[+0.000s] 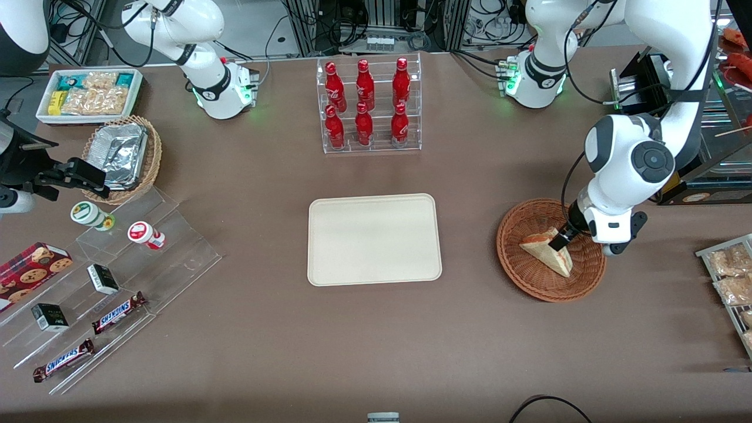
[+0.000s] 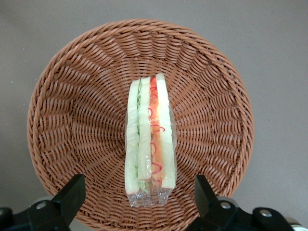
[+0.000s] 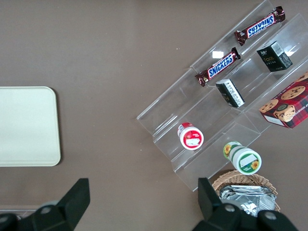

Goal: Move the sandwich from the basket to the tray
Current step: 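Lower the left gripper around the wrapped sandwich and close it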

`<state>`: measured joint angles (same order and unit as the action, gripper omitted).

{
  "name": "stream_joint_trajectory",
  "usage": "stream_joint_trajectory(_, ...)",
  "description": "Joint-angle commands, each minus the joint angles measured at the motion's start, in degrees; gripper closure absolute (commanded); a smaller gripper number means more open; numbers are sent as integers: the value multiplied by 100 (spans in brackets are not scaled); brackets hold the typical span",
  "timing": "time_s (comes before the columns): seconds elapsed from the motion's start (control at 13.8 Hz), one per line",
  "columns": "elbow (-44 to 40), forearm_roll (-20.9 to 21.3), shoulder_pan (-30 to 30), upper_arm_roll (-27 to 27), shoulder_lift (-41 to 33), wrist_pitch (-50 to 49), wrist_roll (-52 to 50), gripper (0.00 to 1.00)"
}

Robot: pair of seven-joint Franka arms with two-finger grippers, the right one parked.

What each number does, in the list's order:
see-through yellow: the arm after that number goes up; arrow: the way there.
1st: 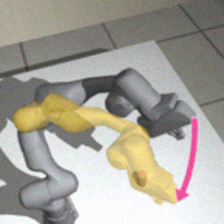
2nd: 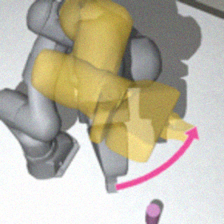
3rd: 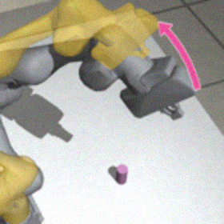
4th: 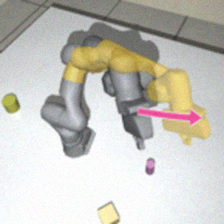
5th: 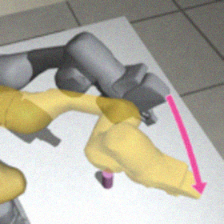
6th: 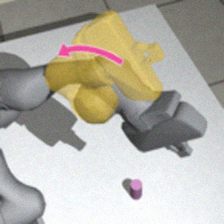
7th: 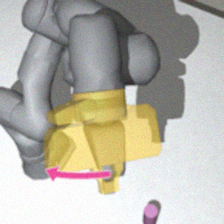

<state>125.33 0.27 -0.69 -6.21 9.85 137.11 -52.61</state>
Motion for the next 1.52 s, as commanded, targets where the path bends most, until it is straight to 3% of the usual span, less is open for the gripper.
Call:
stream_joint_trajectory(0.0, 53, 8, 7, -20, 122, 359, -363, 0)
stream_joint_trajectory(1.16, 27, 26, -54, -64, 834, 746, -425, 0)
stream_joint_trajectory(1.23, 18, 26, -106, -64, 843, 799, -434, 4)
stream_joint_trajectory(1.3, 9, 17, -107, -64, 843, 791, -434, 15)
stream_joint_trajectory(1.38, 0, 17, -107, -64, 843, 791, -434, 45)
stream_joint_trajectory(1.45, -17, 17, -107, -64, 843, 782, -425, 66)
